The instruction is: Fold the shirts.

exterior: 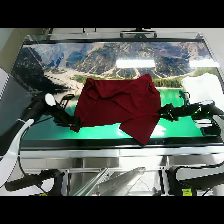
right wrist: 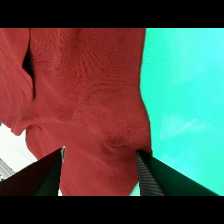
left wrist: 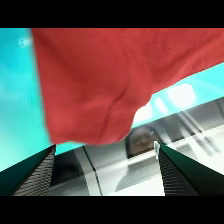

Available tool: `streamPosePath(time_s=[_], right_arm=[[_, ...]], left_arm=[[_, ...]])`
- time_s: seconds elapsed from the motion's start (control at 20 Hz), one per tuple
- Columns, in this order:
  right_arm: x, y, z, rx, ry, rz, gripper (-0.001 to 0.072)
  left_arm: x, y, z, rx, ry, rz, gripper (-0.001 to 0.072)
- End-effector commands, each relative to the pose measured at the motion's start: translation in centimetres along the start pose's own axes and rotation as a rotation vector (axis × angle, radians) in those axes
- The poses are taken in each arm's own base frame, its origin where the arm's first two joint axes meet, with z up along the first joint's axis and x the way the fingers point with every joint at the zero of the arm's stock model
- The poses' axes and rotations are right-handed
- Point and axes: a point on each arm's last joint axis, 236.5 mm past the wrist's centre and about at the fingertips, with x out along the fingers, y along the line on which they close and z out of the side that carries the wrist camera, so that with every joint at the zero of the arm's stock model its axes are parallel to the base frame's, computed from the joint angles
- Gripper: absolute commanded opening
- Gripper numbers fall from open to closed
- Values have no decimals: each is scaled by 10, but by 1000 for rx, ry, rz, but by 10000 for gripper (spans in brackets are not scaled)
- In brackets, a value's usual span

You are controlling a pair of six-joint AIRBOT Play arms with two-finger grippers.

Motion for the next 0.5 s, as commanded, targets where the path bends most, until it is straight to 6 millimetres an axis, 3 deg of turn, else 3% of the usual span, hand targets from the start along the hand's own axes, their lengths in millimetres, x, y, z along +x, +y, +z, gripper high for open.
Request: streamPosePath(time_s=[0.0,0.05,0.1,0.25,0.35,0.45], right_arm=[[0,0,0,1,2,0,506],[0,0,-1,1,4,2,506],[0,1,-2,1,8,5,506],[1,1,-2,2,7,7,506],[4,2,-3,1,16,8,506],[13,3,-8,0,44,10,505]], left_arm=[[28,-6,-1,37,40,19,708],[32,-6,-1,33,51,18,707],[32,-4,1,20,61,15,642],[17,-5,20,16,31,5,317],[3,-6,40,30,-35,12,201],[-7,-7,54,35,-80,17,27]])
